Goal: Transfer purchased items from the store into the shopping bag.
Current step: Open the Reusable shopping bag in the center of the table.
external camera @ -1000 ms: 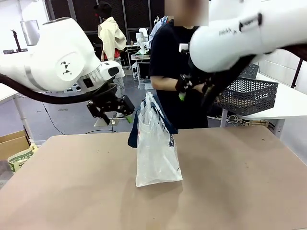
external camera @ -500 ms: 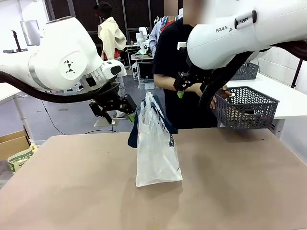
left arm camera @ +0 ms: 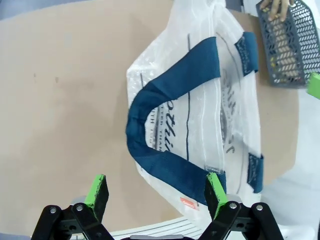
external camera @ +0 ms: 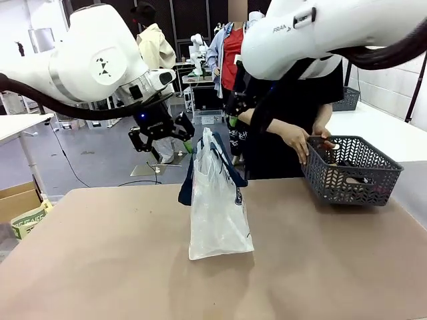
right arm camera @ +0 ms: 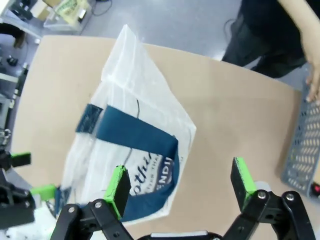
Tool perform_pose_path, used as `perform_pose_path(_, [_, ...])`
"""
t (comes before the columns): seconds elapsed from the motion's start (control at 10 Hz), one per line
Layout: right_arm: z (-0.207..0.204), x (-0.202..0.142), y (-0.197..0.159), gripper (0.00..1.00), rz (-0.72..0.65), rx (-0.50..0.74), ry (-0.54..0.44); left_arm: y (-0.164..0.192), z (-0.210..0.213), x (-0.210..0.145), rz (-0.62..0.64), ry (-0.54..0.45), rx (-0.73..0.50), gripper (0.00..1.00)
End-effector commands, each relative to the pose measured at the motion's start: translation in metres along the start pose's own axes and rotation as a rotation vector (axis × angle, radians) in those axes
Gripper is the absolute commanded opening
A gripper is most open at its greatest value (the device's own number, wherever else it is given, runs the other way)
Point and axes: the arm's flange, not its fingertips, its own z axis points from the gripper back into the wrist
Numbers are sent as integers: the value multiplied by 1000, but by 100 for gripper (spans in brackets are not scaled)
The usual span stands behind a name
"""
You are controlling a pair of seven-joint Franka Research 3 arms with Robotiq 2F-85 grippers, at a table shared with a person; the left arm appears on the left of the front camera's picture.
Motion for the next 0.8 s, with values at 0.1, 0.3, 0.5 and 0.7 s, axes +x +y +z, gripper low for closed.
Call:
perform_pose_path(0.1, [-18, 26, 5, 100, 18, 73, 34, -11, -8, 10, 2, 55, -102, 100])
perform_pose_path(0.3, [-27, 30, 13, 100, 51, 101, 39, -13, -5, 8, -3, 40, -125, 100])
perform_pose_path(0.5, [-38, 25, 22, 100, 71, 119, 90, -12, -3, 8, -1, 29, -129, 100])
perform_pose_path(0.7, [-48, 17, 26, 100, 65, 125, 123, -12, -3, 8, -7, 24, -135, 100])
